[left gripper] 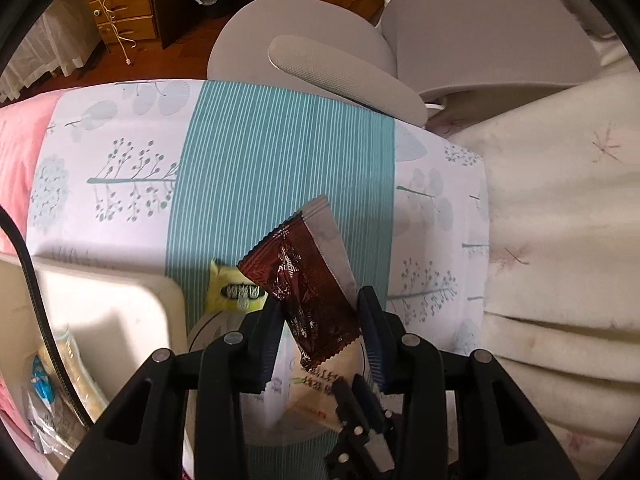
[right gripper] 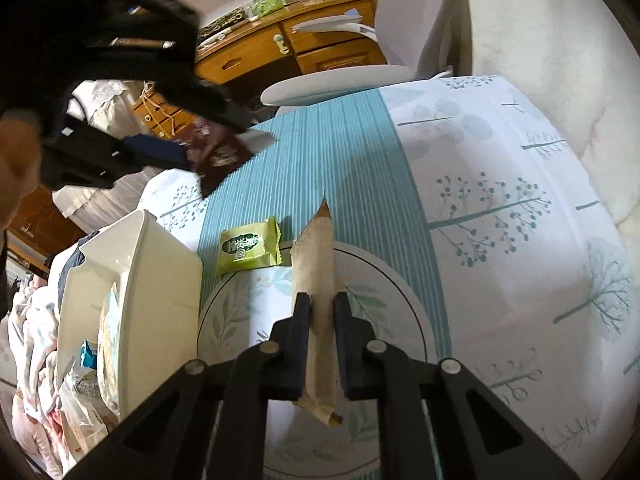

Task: Organize snacks
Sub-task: 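Carry the sachet and cracker pack into the white tray and open both tools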

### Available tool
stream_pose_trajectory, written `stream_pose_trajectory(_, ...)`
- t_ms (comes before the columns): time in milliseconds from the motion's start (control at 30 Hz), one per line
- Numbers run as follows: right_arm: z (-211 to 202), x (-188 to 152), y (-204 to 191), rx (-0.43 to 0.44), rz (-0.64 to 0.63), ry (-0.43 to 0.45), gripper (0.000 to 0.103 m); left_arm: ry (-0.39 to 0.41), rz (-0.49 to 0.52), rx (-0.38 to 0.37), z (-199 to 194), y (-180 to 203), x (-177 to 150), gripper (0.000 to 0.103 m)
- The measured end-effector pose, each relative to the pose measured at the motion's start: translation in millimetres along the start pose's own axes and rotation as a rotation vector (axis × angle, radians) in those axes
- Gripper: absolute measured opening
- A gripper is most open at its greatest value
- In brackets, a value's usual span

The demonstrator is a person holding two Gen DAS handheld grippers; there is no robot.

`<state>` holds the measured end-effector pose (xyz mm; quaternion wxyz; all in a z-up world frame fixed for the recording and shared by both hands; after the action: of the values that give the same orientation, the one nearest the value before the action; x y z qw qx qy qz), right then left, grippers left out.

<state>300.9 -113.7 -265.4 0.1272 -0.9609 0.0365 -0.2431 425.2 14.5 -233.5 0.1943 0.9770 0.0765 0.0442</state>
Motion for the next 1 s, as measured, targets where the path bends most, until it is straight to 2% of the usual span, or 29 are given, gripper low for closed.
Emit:
stream_pose_trajectory(433, -69, -15, -12, -0.033, 0.110, 0.070, 0.012, 0.011, 0.045, -0.067, -65, -26, -57, 0.036)
stream_pose_trajectory(733, -122, -35, -49, -0.005, 0.097, 0.139, 0.012, 0.011, 0.058, -0.064, -108, -66, -109, 0.036)
stream_pose_trajectory(1000, -142, -59, -87, 0.026, 0.081, 0.161, 0.012, 0.015, 0.076, -0.068, -137, -105, -146, 0.036)
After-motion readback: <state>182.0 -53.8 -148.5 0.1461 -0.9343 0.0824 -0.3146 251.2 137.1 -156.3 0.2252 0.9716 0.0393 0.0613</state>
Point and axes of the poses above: each gripper's, at about its wrist camera, not at the fingertips, and z roughly the way its jaws point, y to its right, x to its top, the point moved 5 cm from there along z, roughly the way its jaws point, and after that the axes turned 2 degrees about -x, right-handed, at the moved point
